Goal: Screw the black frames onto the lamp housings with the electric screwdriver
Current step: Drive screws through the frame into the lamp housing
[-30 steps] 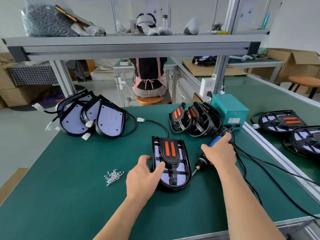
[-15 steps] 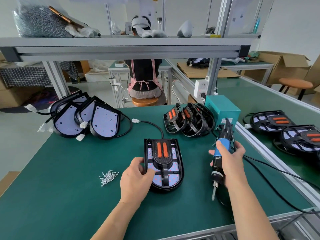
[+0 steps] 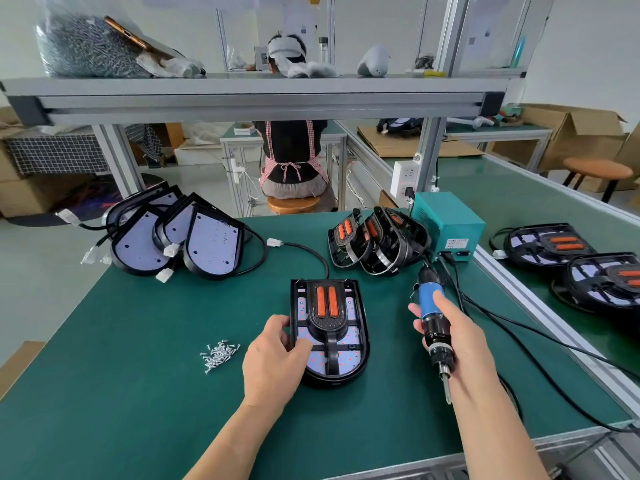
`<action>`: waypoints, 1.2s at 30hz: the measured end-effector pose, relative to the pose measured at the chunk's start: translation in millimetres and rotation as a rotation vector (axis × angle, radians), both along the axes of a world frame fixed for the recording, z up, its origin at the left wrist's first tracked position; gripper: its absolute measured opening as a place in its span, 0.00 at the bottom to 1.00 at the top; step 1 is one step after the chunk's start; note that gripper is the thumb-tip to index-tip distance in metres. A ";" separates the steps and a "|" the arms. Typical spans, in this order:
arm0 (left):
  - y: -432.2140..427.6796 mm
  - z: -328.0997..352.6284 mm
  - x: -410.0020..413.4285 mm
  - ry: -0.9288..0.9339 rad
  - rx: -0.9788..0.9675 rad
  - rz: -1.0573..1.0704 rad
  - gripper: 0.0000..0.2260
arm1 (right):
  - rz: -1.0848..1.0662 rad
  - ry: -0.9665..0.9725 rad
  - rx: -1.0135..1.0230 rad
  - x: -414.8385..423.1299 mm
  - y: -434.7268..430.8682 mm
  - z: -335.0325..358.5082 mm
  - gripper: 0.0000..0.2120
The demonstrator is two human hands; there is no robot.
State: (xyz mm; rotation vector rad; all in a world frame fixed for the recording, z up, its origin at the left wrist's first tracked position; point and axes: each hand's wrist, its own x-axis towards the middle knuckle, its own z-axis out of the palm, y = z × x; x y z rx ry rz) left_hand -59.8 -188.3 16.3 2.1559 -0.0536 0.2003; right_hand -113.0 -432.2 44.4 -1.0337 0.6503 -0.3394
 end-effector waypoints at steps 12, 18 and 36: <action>2.6 -0.4 -10.6 -0.015 -0.021 -0.011 0.05 | 0.146 -0.407 0.404 7.8 15.5 1.5 0.15; 1.1 2.7 -15.6 -0.025 -0.027 0.012 0.05 | 0.178 -0.423 0.395 28.0 24.2 4.5 0.18; 63.7 18.3 24.8 -0.069 0.484 0.205 0.08 | 0.193 -0.656 0.470 39.0 19.5 -0.3 0.23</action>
